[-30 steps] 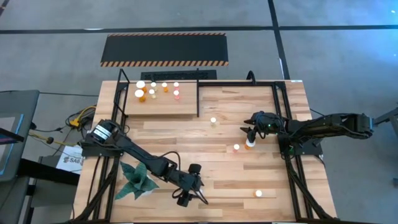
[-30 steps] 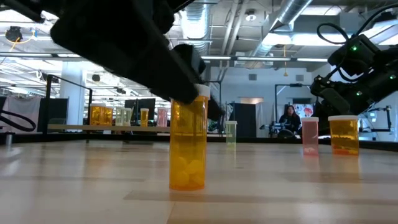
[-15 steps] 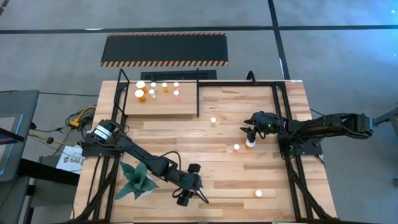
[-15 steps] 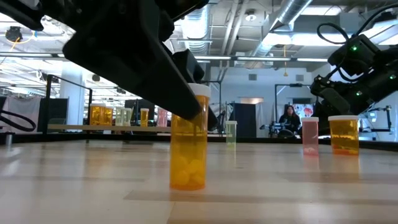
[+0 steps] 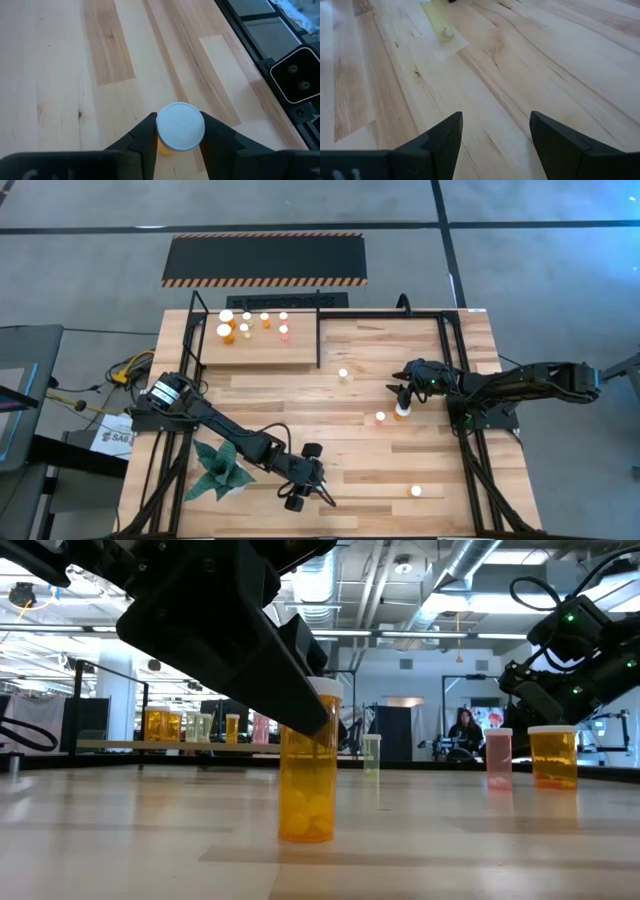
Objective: Pick and place medicine bottles onto shelf by color
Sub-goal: Put the left small orange pill bottle aligned with the other small orange pill bottle on the shelf
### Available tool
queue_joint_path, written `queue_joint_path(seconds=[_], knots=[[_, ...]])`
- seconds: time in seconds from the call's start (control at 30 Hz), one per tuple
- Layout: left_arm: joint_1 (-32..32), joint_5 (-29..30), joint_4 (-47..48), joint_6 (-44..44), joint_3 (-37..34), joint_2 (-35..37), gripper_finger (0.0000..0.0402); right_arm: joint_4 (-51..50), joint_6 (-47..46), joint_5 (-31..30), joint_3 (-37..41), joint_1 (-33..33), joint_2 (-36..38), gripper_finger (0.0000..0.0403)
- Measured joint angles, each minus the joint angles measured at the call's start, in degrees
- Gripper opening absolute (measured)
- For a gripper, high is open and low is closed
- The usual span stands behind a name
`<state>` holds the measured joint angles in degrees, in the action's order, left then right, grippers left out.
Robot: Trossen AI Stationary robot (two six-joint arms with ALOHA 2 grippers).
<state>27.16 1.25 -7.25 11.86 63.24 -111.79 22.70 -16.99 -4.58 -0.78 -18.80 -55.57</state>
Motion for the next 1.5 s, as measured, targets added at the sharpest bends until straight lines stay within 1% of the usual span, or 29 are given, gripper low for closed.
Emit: queue_joint_path(seconds=[0.17,0.27,0.37,0.47,0.7,0.8,0.93,1.07,1.17,1.3,1.5], knots=[[-0.2,-0.2,0.4,0.0,0.0,0.6,0.0113,0.0,-0.1,0.0,0.0,0.0,0.0,0.0256],[-1.0,-2.4,0.6,0.0,0.0,2.3,0.0113,0.0,-0.1,0.0,0.0,0.0,0.0,0.0256],[-2.4,-3.2,1.8,-2.1,0.0,4.4,0.0113,0.0,-0.1,0.0,0.0,0.0,0.0,0.0256],[-4.4,-3.4,5.6,-5.3,0.0,6.9,0.0113,0.0,0.0,0.0,0.0,0.0,0.0,0.0256],[-11.1,-3.0,17.6,-11.3,0.0,14.9,0.0113,0.0,0.0,0.0,0.0,0.0,0.0,0.0256],[-14.3,-2.9,21.2,-14.2,0.0,18.3,0.0113,0.0,0.0,0.0,0.0,0.0,0.0,0.0256],[-19.5,-3.0,21.5,-17.6,-3.6,24.0,0.0113,0.0,0.0,0.0,0.0,0.0,0.0,0.0256],[-26.1,-2.8,20.8,-17.4,-9.5,29.8,0.0113,0.0,0.0,0.0,0.0,0.0,0.0,0.0256],[-31.5,-0.4,20.5,-15.6,-12.9,33.7,0.0113,0.0,0.0,0.0,0.0,0.0,0.0,0.0256],[-37.9,5.7,20.8,-10.9,-15.5,37.8,0.0113,-0.1,0.0,0.0,0.0,0.0,0.0,0.0256],[-44.5,15.1,21.0,-3.3,-18.6,39.6,0.0114,0.0,0.0,0.0,0.0,0.0,0.0,0.0256]])
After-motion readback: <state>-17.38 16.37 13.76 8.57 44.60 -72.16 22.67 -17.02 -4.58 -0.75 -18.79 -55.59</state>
